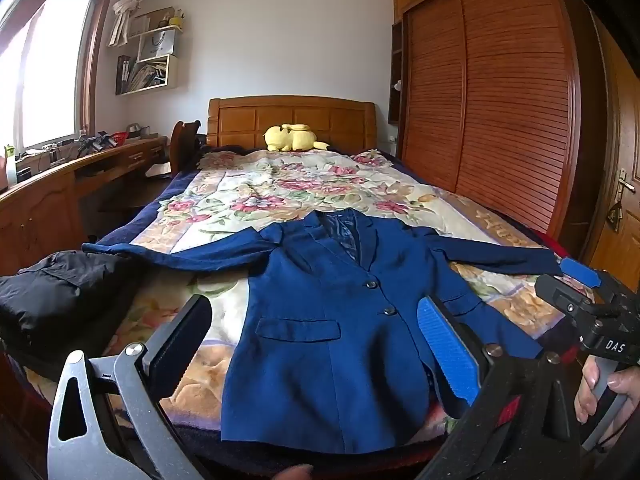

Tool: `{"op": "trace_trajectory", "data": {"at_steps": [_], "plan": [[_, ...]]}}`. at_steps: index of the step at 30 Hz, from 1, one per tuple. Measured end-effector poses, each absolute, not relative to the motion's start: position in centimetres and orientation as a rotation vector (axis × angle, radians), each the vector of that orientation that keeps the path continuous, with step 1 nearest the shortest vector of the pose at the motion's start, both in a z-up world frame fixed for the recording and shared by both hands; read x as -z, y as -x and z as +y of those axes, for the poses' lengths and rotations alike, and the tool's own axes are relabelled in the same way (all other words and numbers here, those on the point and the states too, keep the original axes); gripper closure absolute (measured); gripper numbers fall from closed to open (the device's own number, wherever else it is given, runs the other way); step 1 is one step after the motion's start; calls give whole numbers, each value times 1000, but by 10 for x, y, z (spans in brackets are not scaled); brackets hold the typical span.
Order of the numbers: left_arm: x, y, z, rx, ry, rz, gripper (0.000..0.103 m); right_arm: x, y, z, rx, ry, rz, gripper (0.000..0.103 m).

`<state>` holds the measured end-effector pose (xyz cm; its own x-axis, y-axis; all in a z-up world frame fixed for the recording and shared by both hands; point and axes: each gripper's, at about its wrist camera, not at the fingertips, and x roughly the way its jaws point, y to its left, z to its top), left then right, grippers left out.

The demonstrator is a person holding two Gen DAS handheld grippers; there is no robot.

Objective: Fold large clothes

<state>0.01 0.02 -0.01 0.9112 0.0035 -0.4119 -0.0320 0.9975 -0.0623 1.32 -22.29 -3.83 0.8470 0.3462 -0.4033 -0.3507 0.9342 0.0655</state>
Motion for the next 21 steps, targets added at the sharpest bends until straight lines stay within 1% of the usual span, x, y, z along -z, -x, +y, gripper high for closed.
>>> {"op": "trace_trajectory", "data": {"at_steps": [21], "plan": [[6,3,11,-15,71,422,0,36,-10,-222,-372,12,414,0]]}}
